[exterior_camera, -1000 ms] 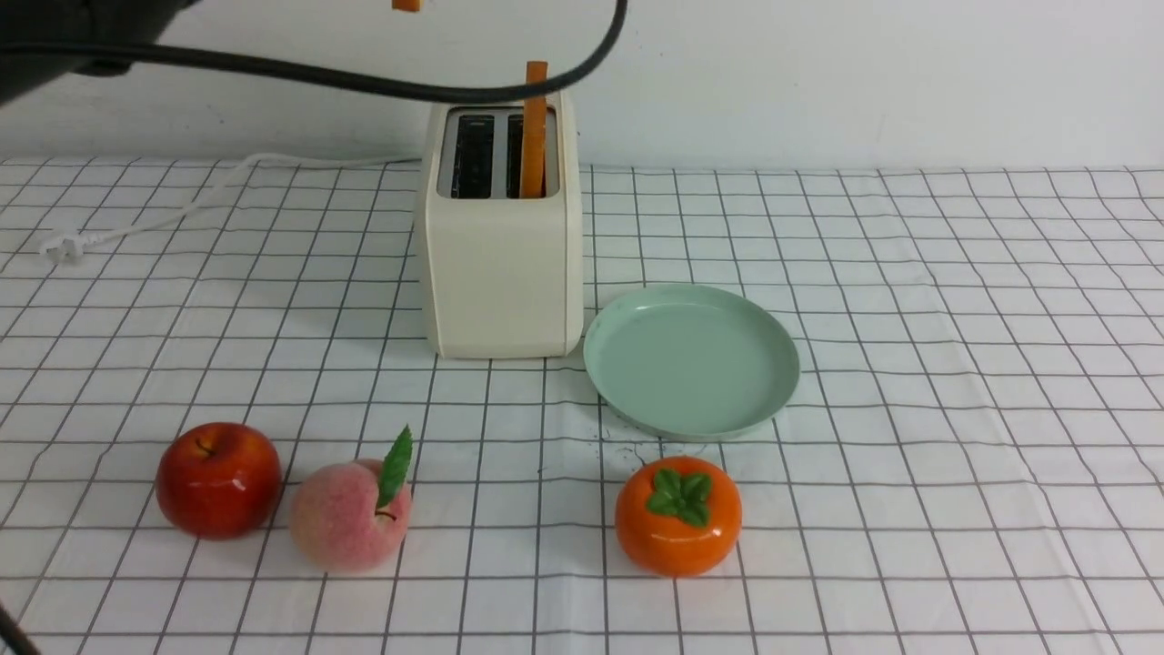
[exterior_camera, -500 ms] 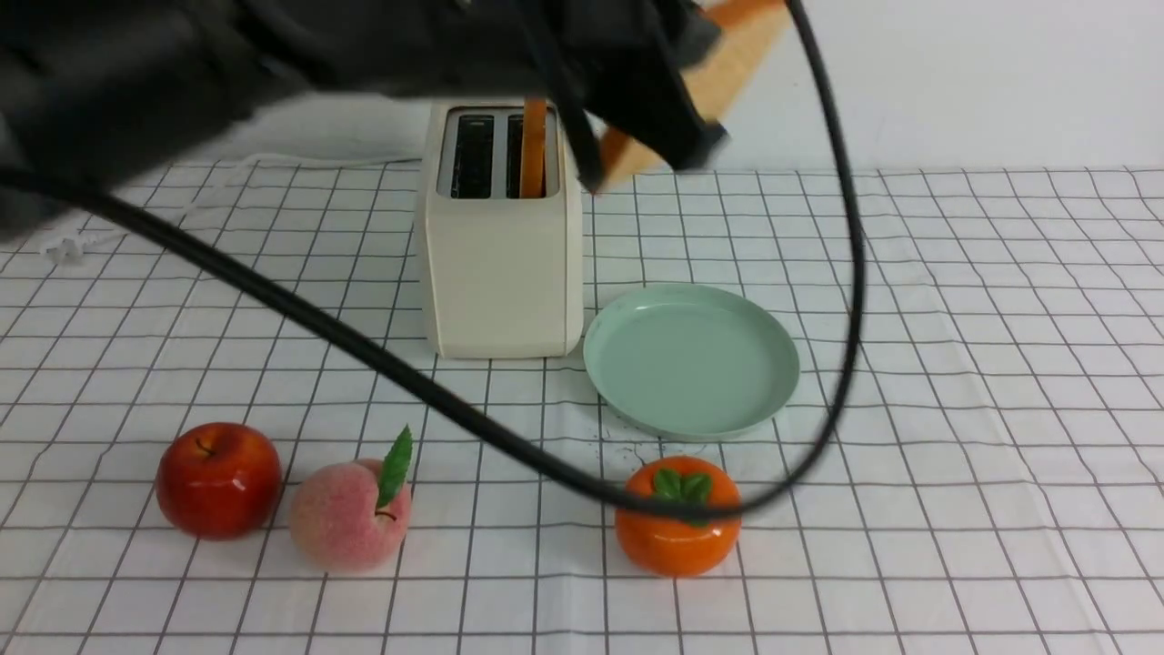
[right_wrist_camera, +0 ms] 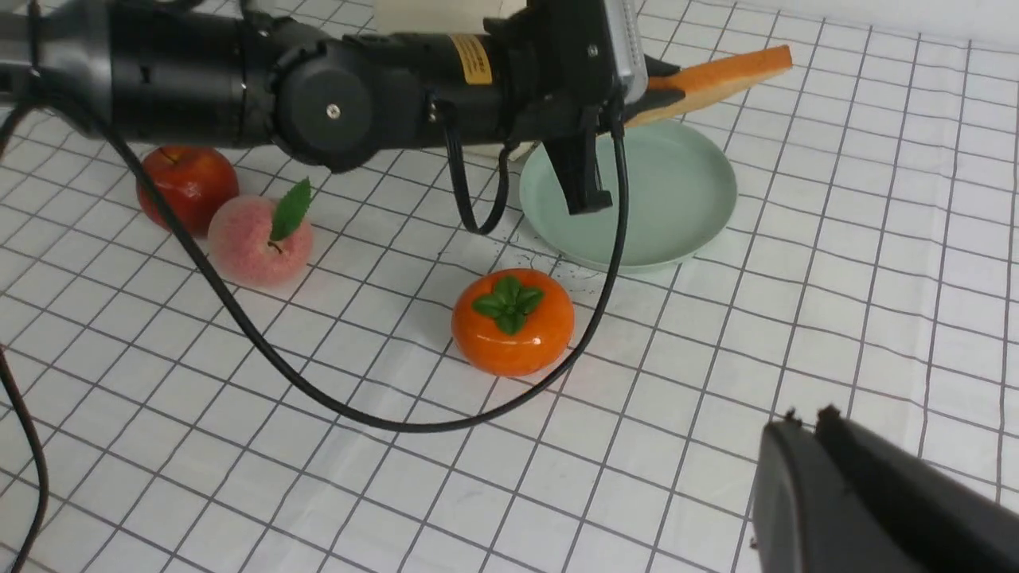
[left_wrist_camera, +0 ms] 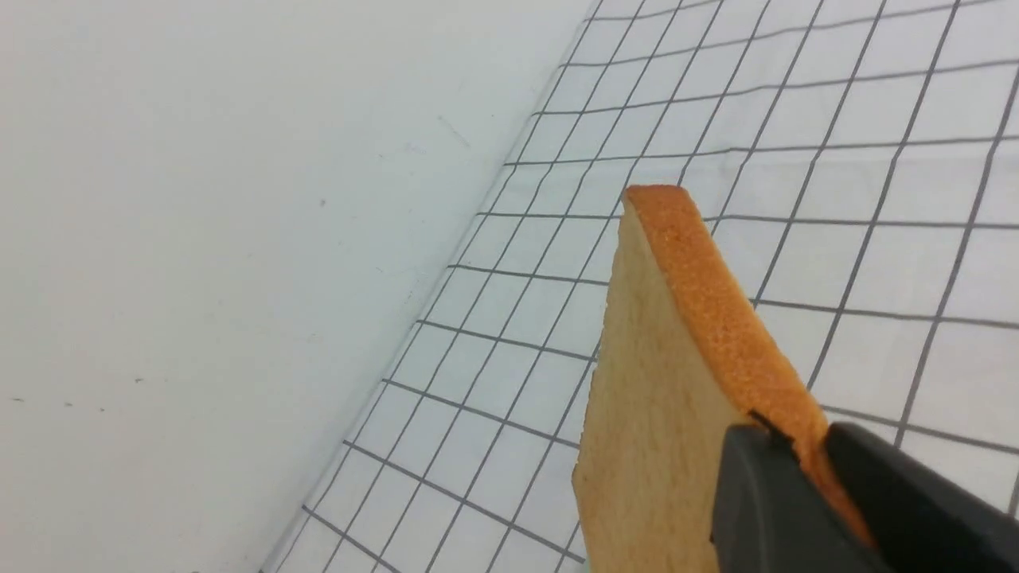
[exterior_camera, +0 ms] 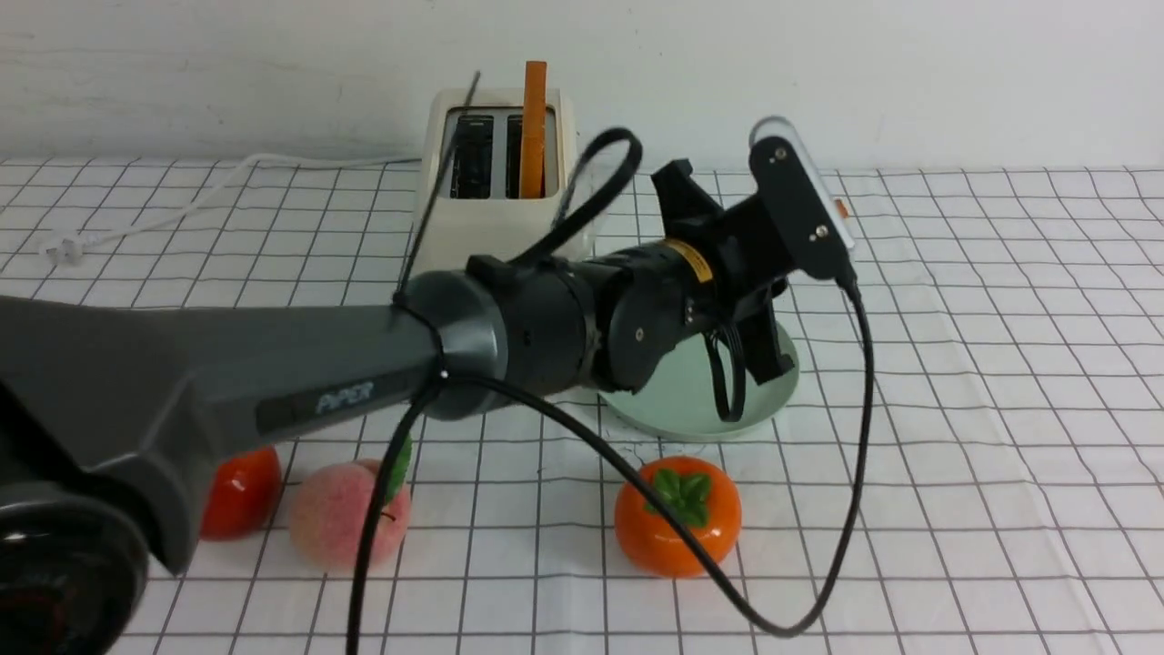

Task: Take toasted bread from bread machine on white checkered table place on plate.
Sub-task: 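Place the slice of bread on the plate with the left gripper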

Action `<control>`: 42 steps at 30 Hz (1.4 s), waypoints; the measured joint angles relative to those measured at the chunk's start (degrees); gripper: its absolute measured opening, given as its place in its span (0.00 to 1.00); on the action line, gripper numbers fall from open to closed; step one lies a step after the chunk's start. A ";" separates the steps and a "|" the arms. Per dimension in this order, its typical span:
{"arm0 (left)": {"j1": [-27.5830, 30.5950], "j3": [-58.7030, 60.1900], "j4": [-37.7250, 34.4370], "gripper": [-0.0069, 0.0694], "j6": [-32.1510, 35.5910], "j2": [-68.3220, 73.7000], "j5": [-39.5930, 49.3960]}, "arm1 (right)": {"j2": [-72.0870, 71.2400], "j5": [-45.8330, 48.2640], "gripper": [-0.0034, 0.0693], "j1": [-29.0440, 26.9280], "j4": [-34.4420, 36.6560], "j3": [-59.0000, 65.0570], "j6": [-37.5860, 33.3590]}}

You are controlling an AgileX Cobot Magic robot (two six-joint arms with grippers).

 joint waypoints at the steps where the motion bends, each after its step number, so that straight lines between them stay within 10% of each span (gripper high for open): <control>1: 0.00 0.00 0.00 0.17 0.15 0.13 0.00 | 0.00 -0.06 0.09 0.00 0.00 0.06 0.00; 20: 0.18 0.00 -13.06 0.17 11.17 5.29 0.65 | -1.05 -0.31 0.09 0.00 -0.06 3.44 -0.11; 33: 0.18 0.00 -28.59 0.75 11.99 3.81 5.98 | -1.80 -0.92 0.09 0.00 -0.02 3.44 -1.58; 42: 0.18 0.00 -31.45 0.86 12.18 -0.48 13.12 | -1.80 -1.76 0.09 0.00 -0.02 3.44 -2.96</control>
